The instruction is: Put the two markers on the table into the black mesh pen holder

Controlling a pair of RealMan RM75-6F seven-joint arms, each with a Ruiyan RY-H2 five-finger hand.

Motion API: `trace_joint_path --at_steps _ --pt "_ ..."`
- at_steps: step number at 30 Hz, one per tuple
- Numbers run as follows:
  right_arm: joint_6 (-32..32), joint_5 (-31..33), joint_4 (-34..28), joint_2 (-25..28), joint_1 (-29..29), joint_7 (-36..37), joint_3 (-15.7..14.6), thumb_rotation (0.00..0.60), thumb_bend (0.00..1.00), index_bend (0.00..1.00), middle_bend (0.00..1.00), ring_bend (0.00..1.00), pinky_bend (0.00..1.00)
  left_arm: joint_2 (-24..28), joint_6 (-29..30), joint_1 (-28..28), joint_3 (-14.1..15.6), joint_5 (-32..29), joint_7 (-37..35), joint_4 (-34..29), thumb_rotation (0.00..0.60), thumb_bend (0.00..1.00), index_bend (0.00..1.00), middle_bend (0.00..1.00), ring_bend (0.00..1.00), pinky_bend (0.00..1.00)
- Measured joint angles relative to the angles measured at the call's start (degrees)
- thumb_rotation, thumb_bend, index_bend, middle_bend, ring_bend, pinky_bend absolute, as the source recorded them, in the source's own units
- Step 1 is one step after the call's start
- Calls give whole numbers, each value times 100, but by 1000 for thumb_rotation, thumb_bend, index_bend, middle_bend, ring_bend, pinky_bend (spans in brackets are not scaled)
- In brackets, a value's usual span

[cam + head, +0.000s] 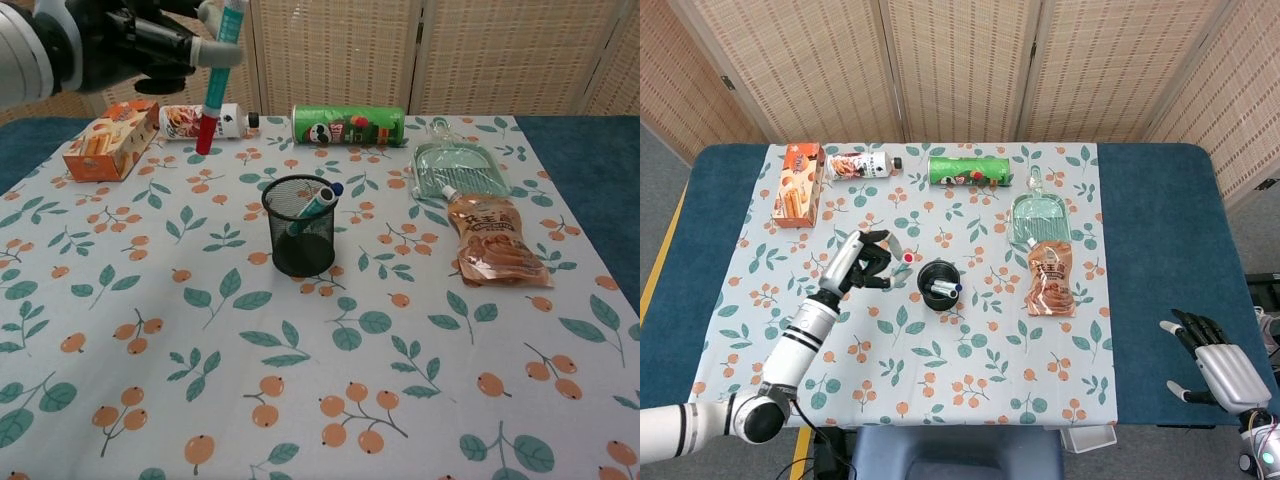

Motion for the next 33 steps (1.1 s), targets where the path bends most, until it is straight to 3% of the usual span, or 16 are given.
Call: trace_joint_path --at_steps 7,19,31,33 --pt "217 -135 49 63 -85 195 -46 600 214 119 0 0 0 -805 -214 -204 -122 21 61 843 600 334 625 996 948 969" --pt "121 20 118 76 -60 310 7 600 214 119 0 0 0 -1595 -1063 -531 -537 -13 -369 2335 600 334 627 996 948 969" --pt "300 -51 167 141 -127 512 5 600 214 119 0 0 0 -2234 -1357 -699 -623 144 -411 3008 600 334 623 996 948 969" --pt "366 -79 168 152 -155 531 -1 600 214 119 0 0 0 -2275 -1379 -694 -607 215 -419 3074 600 333 566 995 946 967"
